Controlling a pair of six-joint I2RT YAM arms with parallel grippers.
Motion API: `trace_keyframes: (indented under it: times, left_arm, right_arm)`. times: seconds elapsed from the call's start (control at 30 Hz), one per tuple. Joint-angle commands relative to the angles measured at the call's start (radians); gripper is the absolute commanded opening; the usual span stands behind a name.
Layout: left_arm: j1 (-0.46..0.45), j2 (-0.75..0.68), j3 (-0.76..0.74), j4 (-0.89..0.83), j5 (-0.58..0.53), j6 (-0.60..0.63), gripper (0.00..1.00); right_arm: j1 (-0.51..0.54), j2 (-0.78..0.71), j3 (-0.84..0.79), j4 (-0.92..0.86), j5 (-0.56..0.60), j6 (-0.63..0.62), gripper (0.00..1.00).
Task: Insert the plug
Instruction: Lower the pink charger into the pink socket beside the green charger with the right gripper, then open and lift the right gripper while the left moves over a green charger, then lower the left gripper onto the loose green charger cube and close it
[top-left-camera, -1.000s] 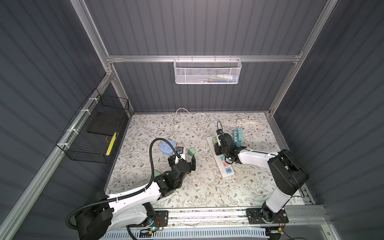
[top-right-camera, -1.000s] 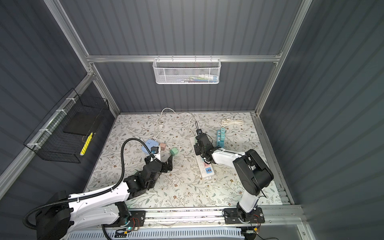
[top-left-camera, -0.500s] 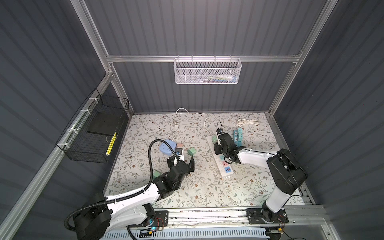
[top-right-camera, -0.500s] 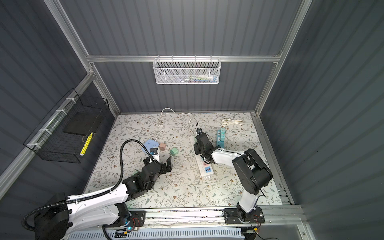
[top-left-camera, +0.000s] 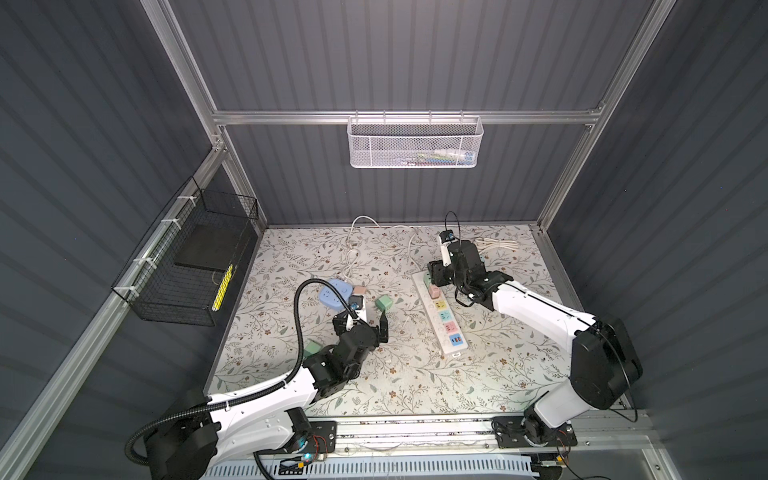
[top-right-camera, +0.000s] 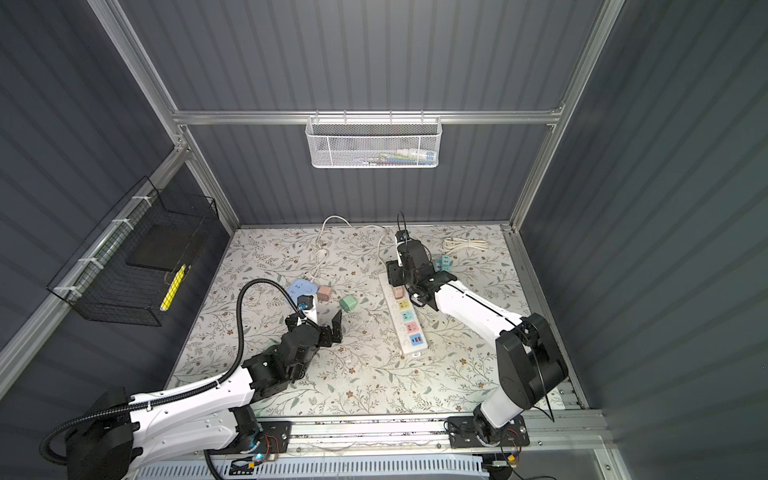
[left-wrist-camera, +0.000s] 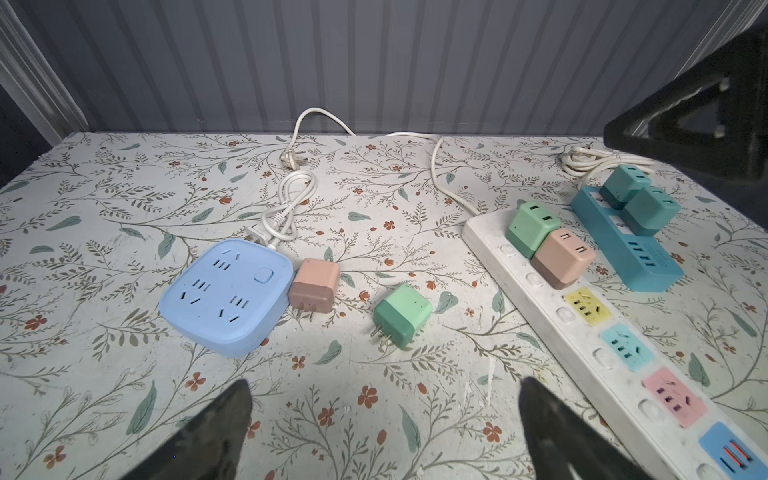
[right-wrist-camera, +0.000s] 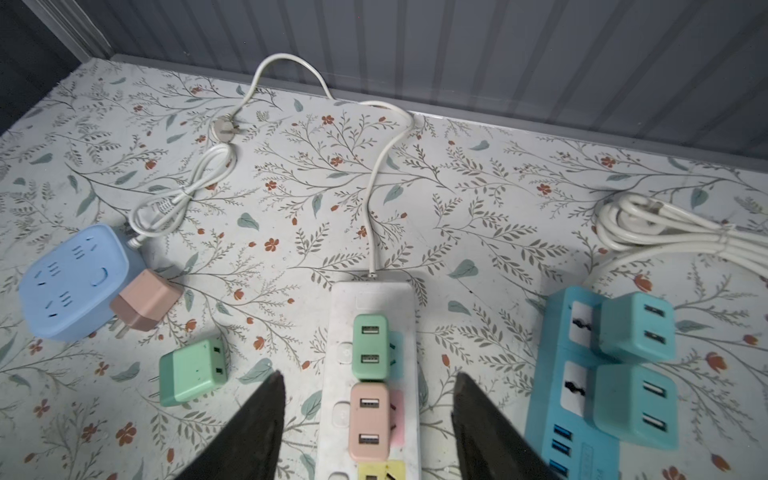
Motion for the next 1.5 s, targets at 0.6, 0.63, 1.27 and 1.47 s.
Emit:
trace_keyframes:
  times: [0.6, 0.63, 1.27, 1.47]
  left_arm:
    - [0.011, 0.066, 0.082, -0.057, -0.021, 0.012, 1.00]
    - [0.010, 0.073, 0.089, -0.063, -0.021, 0.014, 1.00]
    - [0.230, 0.463, 0.549, -0.476, 0.211, 0.068, 0.97]
    - [0.285, 0.687, 0.748, -0.550, 0.365, 0.142, 0.93]
  right_arm:
    - [-0.043, 0.106, -0.110, -0.021, -0.025, 0.046, 0.60]
    - [-0.044, 0.106, -0.115, -0.019, -0.025, 0.047, 0.59]
    - [-0.009, -0.185, -0.374, 0.176, -0.120, 0.152, 0.62]
    - [-0.001, -0.238, -0.442, 0.232, -0.057, 0.180, 0.67]
